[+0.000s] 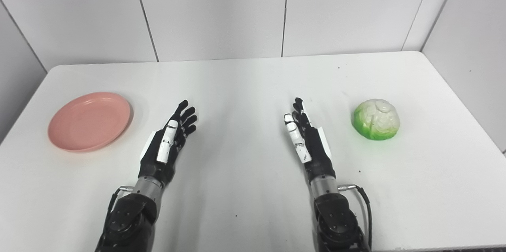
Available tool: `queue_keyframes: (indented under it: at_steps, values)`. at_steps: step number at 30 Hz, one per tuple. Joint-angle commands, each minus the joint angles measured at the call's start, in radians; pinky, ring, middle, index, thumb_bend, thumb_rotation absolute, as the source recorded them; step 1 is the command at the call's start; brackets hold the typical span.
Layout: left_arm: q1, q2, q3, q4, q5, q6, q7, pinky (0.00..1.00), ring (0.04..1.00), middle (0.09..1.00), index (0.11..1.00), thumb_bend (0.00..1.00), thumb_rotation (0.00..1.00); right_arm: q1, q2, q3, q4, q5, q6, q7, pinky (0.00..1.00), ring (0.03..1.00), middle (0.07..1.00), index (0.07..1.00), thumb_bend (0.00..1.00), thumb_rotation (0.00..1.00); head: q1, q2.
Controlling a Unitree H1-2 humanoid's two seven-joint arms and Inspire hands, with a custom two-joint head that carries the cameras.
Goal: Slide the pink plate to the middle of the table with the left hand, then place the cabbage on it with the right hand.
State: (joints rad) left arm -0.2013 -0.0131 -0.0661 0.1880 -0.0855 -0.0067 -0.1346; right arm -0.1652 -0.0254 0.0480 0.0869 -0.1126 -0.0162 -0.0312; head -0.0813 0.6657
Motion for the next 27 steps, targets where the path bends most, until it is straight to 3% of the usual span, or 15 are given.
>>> queue_keyframes:
  at_steps: [1, 27]
  values:
    - [0.030, 0.009, -0.003, 0.034, 0.005, 0.020, -0.006, 0.95, 0.944, 0.949, 0.941, 0.40, 1.00, 0.015, -0.010, -0.003, 0.025, 0.000, -0.059, 0.000, 0.95, 0.959, 0.975, 0.986, 0.27, 1.00, 0.001, 0.000]
    - [0.032, 0.007, -0.003, 0.029, 0.001, 0.024, -0.007, 0.94, 0.942, 0.948, 0.941, 0.40, 1.00, 0.019, -0.007, -0.002, 0.010, 0.000, -0.042, -0.001, 0.94, 0.955, 0.974, 0.982, 0.27, 1.00, -0.001, 0.001]
